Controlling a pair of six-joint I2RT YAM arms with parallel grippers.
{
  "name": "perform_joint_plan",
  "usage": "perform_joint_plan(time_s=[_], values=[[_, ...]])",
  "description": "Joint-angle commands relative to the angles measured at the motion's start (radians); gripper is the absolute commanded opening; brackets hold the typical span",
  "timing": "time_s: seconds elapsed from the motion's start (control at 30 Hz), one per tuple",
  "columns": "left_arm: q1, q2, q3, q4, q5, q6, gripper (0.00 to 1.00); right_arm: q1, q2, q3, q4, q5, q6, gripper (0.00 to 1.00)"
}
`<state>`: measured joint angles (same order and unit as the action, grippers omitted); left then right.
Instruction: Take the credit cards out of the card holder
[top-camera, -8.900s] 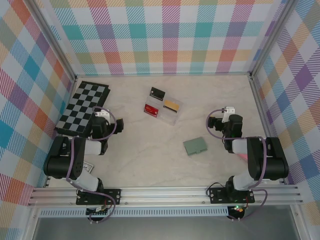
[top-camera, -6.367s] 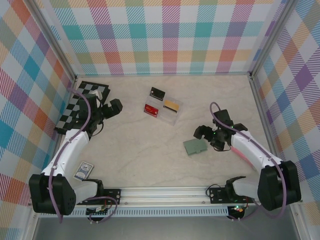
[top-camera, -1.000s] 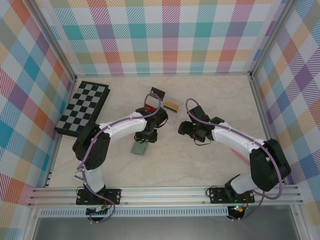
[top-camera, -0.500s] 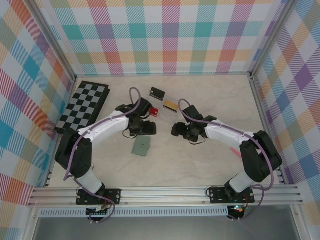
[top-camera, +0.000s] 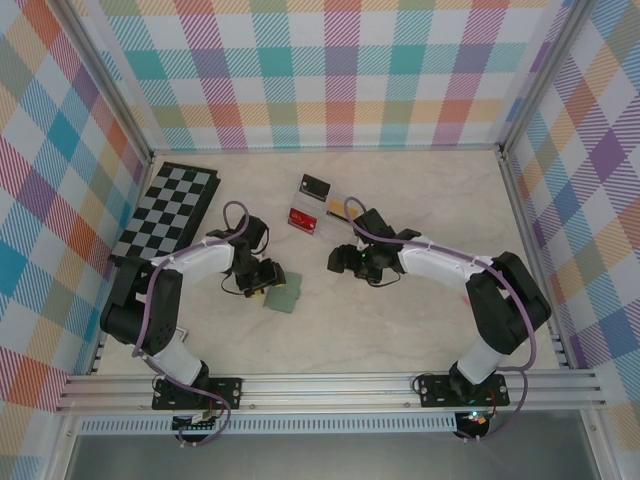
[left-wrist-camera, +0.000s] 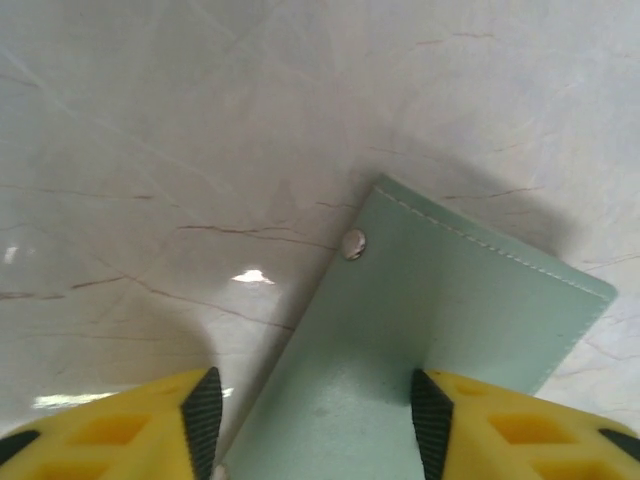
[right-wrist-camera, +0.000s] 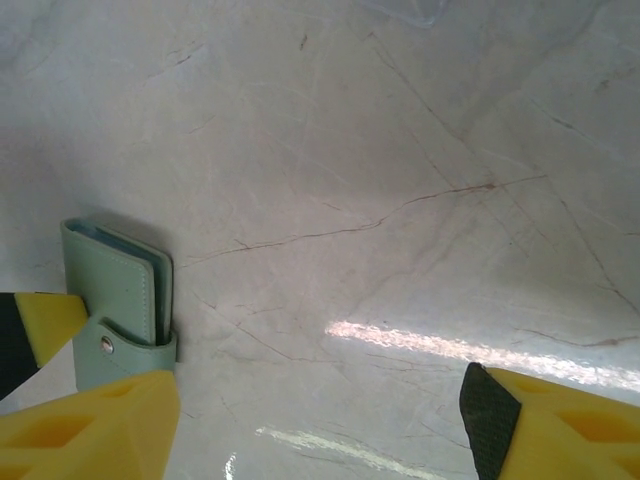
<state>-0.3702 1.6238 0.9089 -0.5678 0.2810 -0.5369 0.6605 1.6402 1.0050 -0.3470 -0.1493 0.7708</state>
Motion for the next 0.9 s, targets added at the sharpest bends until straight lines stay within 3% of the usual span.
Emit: perform_joint_plan(time_s=[0.0,0.47,0.87], values=[[0.011,0.004,-0.023,0.050,0.082,-0.021,0.48,0.010,0.018,0.029,0.008,-0.037,-0.001,0.75],[-0.073,-0.070,-0.165,0.260,0.336,-0.177,0.44,0.095,0.115,0.148,-0.102,-0.089,-0.075,0.70],[0.006,-0.151,-0.198,0.234,0.290,-0.184,0.38,0.196,0.253,0.331,-0.269,-0.005,-0.216,0.53]])
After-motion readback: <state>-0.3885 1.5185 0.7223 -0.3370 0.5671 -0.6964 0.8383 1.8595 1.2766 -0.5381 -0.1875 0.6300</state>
